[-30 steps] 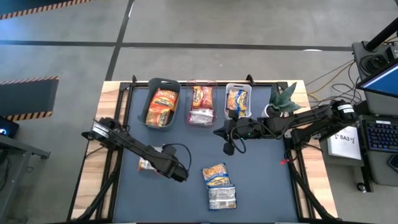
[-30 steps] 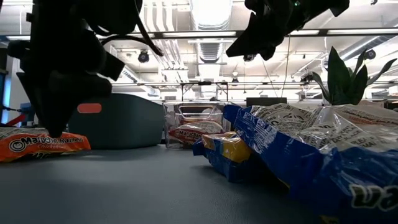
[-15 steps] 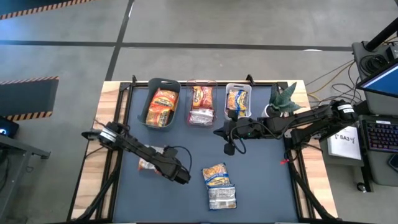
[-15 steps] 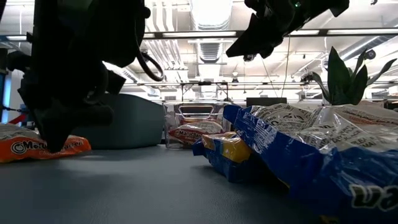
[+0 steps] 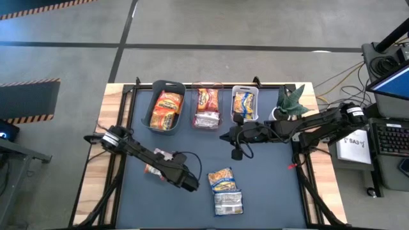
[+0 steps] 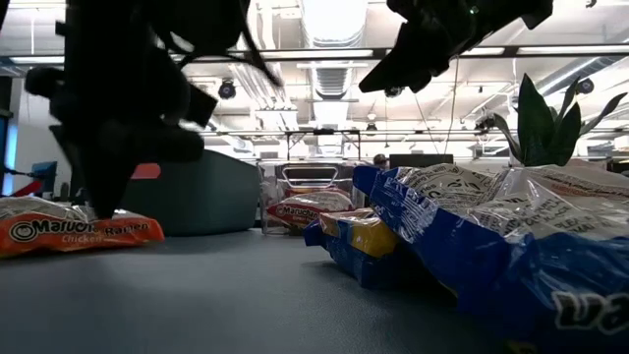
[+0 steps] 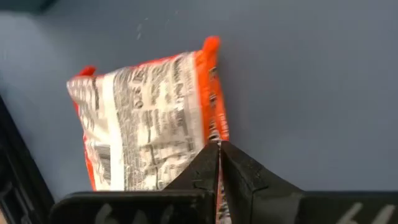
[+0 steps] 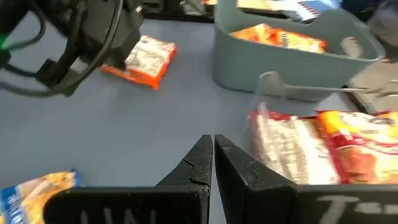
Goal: Sort Maruchan noodles
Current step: Put the orange noodle pack into the dark green bin
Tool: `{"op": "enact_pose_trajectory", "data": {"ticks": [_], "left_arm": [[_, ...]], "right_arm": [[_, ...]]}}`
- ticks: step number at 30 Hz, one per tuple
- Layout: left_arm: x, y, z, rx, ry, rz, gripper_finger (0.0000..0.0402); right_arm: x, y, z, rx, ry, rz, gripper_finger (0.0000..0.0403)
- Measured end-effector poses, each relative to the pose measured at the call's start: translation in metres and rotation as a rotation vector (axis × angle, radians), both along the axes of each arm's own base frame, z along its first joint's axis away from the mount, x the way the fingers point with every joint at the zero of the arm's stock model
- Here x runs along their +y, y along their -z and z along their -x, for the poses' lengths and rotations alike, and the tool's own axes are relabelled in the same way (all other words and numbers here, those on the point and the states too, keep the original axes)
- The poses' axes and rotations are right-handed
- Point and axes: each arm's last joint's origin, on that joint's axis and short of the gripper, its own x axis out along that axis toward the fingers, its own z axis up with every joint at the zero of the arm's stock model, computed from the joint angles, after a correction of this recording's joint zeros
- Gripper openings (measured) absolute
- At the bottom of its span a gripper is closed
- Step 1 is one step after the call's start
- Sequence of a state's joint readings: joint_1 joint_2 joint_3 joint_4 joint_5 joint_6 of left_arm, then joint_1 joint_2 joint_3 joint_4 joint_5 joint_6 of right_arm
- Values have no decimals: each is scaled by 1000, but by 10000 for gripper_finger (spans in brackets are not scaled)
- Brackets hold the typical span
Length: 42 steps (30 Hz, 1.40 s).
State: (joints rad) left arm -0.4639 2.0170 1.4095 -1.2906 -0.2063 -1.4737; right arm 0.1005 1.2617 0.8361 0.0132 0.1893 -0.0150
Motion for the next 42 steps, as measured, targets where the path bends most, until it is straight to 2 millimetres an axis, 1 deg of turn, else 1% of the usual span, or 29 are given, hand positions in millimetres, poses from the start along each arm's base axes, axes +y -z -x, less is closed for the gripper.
{"op": "enact_pose_trajectory", "data": {"ticks": [3,6,8,10,12,14,16,18,21,23,26,29,35,39,42], "left_arm": [[-6,-11,-4,-48,62,-13,0],[-10,-27,-5,-111,141,-43,0],[-10,-40,-4,-137,192,-54,0],[-12,-51,0,-139,289,-41,0],[-16,-60,6,-126,424,-27,0],[-20,-65,17,-93,535,-18,0],[-22,-65,29,-66,601,-14,0],[-19,-64,42,-55,618,-15,0],[-8,-61,63,-95,561,-15,0],[2,-57,77,-141,460,-21,0],[19,-50,93,-211,271,-37,0],[28,-41,105,-240,145,-45,0],[34,-20,115,-241,23,-40,0],[34,-7,115,-280,-93,-36,0],[32,1,111,-307,-113,-25,0]], "right_arm": [[1,3,0,0,-49,-22,9],[3,5,-1,-11,-86,-42,9],[3,8,-3,-5,-89,-40,9],[3,11,-4,2,-87,-41,9],[3,12,-7,-5,-87,-42,9],[4,14,-9,-12,-94,-48,9],[5,15,-11,-4,-100,-66,9],[5,15,-13,-5,-97,-77,9],[5,14,-17,-12,-94,-85,9],[5,14,-18,-13,-92,-85,9],[5,12,-19,-18,-86,-96,9],[5,10,-20,-26,-87,-96,9],[6,6,-21,-35,-87,-96,9],[6,4,-22,-42,-87,-96,9],[6,4,-22,-41,-87,-95,9]]}}
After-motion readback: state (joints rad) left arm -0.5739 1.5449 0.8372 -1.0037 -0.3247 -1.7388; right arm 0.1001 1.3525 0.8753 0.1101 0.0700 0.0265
